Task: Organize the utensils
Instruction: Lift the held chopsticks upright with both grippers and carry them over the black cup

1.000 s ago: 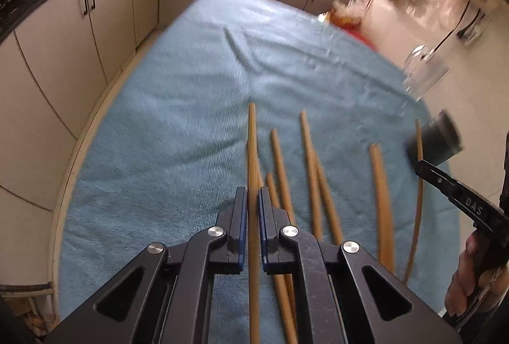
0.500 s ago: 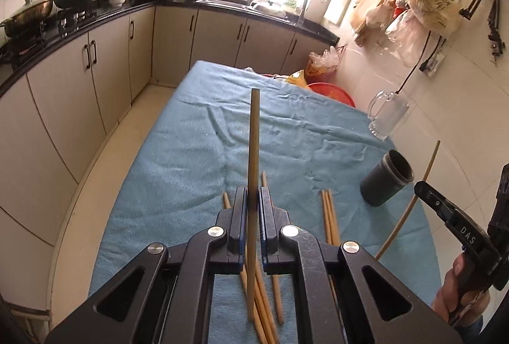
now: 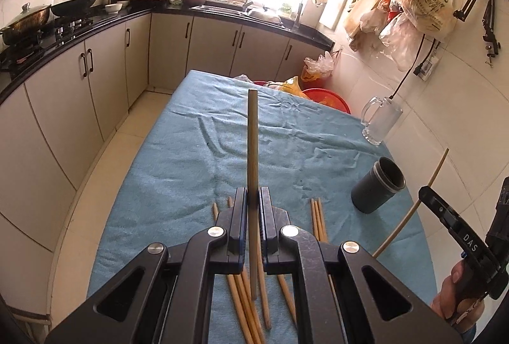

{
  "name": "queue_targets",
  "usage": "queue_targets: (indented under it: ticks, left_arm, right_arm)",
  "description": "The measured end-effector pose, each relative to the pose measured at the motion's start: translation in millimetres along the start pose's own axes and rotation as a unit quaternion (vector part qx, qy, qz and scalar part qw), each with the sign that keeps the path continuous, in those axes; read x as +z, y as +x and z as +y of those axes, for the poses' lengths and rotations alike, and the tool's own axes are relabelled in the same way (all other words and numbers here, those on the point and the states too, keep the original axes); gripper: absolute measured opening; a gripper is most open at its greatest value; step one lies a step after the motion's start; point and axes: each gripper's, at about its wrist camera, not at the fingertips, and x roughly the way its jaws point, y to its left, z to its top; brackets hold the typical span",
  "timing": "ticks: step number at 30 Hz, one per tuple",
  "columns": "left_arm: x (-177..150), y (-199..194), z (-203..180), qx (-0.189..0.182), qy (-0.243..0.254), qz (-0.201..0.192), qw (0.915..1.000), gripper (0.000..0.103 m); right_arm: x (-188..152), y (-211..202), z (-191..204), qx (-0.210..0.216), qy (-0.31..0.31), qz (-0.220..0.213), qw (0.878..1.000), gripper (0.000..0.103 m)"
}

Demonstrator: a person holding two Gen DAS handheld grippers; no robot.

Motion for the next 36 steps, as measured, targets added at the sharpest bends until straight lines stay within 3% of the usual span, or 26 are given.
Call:
queue_targets:
  ticks: [7,21,30,36]
  left_arm:
    - [17,1,-24,-0.029,0.011,0.000,0.9995,0.006]
    - [83,16,-116,-0.102,0.039,-0.012,0.9940,0.006]
    - [125,37,-179,-0.131,0.048,-0.028,0.9898,0.006]
    - [136,73,-207,-0.144,0.051,-0.011,0.9882,0.006]
  right_arm:
    - [13,-11,-26,0.004,0.036,-0.016,0.999,0.007]
    - [71,-56,-99,-0.015,0.128,-0.106,0.986,0.007]
    - [105,-59,-135,-0.032,0.163,-0.143,0.976,0.007]
    - [120,-44,-154,-0.056,0.163,-0.154,0.973,0.007]
